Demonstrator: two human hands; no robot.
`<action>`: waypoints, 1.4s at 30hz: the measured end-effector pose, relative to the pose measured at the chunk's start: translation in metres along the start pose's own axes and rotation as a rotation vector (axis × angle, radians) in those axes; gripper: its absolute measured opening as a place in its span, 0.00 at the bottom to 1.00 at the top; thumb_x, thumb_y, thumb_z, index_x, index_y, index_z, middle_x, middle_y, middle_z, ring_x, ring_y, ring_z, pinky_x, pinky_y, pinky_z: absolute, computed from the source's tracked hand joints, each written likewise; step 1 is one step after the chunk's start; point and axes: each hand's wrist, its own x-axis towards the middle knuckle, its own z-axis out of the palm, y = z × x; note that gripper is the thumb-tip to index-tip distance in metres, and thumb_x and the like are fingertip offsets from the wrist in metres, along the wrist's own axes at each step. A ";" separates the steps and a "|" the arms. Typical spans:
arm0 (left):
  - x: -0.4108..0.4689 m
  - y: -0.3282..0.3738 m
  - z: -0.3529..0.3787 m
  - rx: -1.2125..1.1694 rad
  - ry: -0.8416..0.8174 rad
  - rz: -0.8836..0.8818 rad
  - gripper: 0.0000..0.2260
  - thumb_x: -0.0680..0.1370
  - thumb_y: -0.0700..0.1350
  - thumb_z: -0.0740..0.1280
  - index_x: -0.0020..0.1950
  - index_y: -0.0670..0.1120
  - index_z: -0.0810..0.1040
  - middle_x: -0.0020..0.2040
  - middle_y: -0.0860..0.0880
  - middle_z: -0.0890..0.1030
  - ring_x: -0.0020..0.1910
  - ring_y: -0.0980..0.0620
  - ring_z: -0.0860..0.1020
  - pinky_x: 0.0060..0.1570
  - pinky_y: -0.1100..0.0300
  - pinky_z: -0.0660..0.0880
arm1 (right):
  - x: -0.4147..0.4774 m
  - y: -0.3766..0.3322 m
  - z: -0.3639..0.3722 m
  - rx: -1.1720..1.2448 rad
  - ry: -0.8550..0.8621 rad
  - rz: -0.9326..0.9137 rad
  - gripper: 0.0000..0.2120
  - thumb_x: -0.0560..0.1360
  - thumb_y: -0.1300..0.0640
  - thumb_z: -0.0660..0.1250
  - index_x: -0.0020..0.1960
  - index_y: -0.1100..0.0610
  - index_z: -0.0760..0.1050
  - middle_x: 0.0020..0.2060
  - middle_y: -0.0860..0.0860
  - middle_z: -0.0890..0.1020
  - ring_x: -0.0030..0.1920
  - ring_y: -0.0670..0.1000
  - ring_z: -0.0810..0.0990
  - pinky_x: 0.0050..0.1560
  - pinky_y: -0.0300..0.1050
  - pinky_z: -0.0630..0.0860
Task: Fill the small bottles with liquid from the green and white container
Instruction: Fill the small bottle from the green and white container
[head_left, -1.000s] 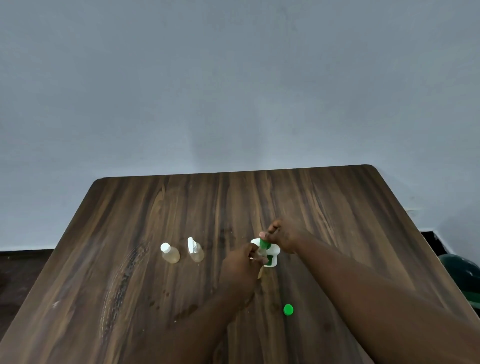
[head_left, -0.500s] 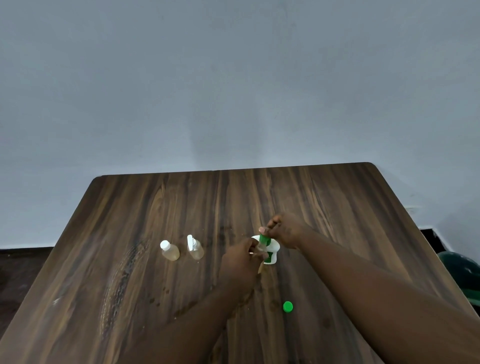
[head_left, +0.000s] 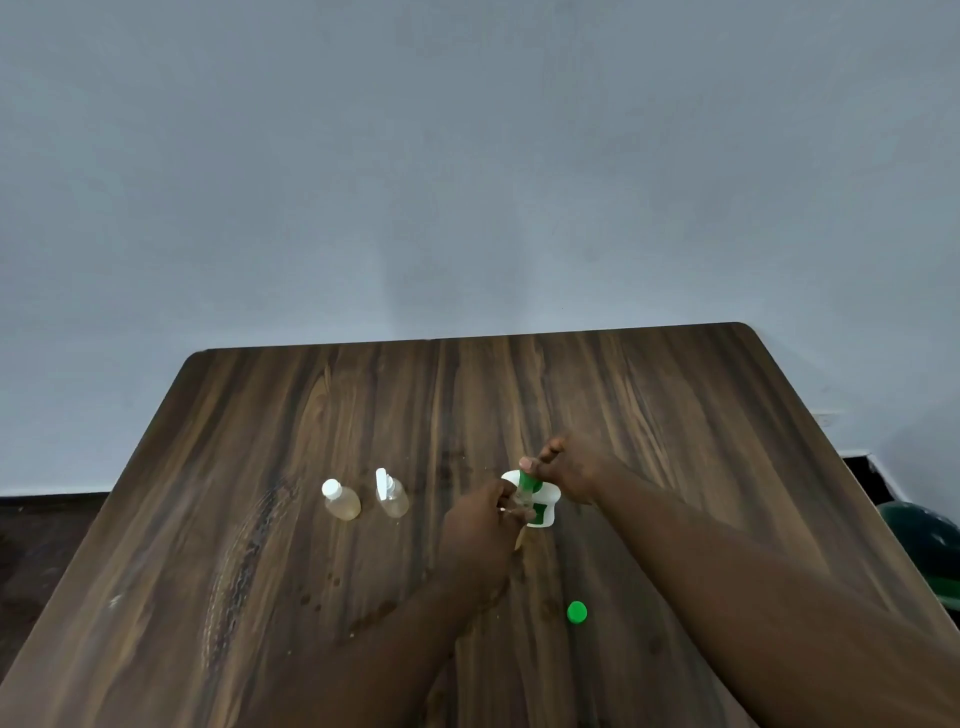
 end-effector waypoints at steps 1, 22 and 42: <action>-0.001 0.001 0.000 0.004 0.003 -0.002 0.06 0.76 0.52 0.70 0.43 0.61 0.76 0.38 0.62 0.81 0.39 0.66 0.78 0.36 0.67 0.68 | -0.001 -0.001 -0.001 -0.004 -0.007 0.007 0.24 0.73 0.43 0.73 0.48 0.67 0.80 0.33 0.54 0.76 0.34 0.49 0.71 0.33 0.42 0.66; 0.000 -0.001 -0.001 0.028 0.000 0.017 0.04 0.76 0.52 0.70 0.44 0.60 0.76 0.38 0.62 0.80 0.39 0.66 0.77 0.36 0.67 0.68 | -0.008 -0.002 -0.003 0.010 0.013 0.013 0.24 0.72 0.42 0.74 0.27 0.54 0.68 0.24 0.49 0.69 0.27 0.48 0.67 0.32 0.42 0.64; 0.001 -0.001 0.001 0.008 -0.002 -0.017 0.02 0.77 0.53 0.69 0.47 0.56 0.80 0.41 0.58 0.83 0.40 0.62 0.79 0.40 0.59 0.75 | -0.004 -0.008 -0.003 -0.042 0.008 0.008 0.21 0.73 0.44 0.73 0.47 0.65 0.81 0.33 0.53 0.76 0.29 0.46 0.69 0.28 0.38 0.65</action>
